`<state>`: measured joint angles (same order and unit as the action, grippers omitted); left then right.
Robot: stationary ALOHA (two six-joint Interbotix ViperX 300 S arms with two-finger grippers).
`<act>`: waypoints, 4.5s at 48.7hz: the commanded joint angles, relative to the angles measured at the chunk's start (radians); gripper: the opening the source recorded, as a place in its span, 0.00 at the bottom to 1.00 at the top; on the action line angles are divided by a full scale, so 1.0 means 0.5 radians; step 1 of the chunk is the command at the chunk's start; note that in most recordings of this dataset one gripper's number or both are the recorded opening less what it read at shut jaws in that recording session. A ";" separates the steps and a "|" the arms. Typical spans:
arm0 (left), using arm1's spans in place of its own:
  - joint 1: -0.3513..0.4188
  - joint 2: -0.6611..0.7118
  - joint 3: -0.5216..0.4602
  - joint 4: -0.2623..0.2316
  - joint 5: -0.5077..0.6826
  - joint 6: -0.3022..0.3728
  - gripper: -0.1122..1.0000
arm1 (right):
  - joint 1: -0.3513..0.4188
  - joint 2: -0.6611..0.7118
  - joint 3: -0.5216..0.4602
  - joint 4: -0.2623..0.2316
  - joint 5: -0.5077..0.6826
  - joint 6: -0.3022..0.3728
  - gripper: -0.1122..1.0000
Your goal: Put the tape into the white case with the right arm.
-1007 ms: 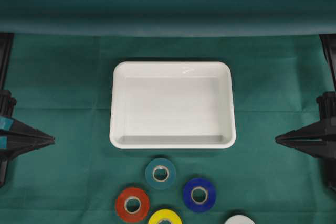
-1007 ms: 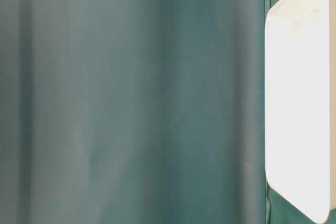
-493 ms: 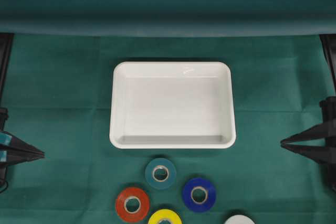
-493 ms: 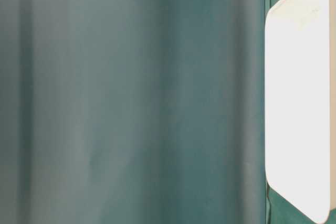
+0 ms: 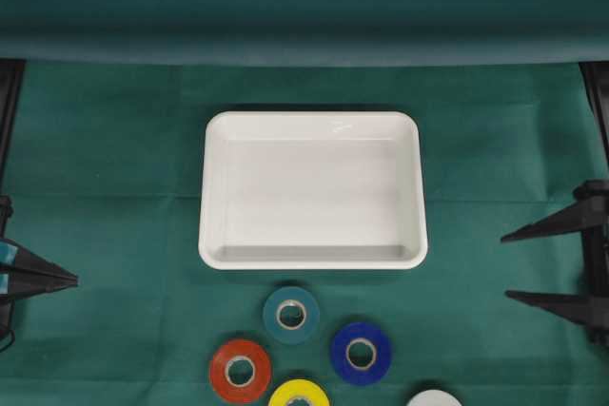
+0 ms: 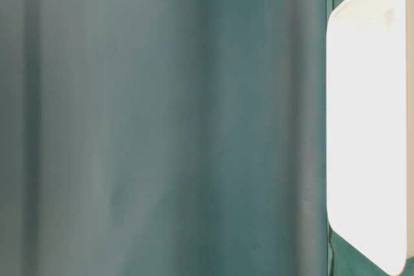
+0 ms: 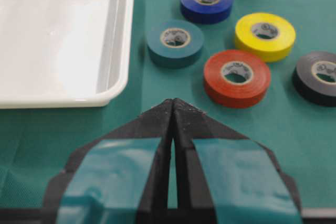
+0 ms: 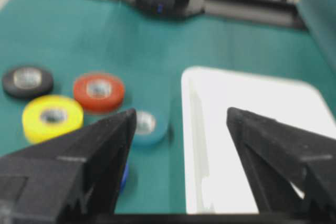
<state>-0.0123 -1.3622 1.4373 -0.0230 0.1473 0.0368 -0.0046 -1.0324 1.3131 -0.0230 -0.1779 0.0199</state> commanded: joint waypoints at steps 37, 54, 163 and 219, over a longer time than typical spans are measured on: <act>-0.003 0.034 -0.015 0.003 -0.003 -0.006 0.10 | 0.064 0.156 -0.138 -0.089 0.298 0.012 0.97; 0.003 0.034 -0.015 0.003 -0.009 -0.006 0.10 | 0.092 0.635 -0.347 -0.092 0.193 0.009 0.97; 0.003 0.031 0.015 0.003 -0.018 -0.012 0.10 | 0.120 2.510 -1.516 -0.089 0.276 0.012 0.97; 0.003 0.021 0.015 0.003 -0.018 -0.012 0.10 | 0.147 2.595 -1.657 -0.089 0.417 0.012 0.10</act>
<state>-0.0107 -1.3622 1.4573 -0.0230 0.1473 0.0307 0.0629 0.2884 0.5077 -0.0675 0.0291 0.0245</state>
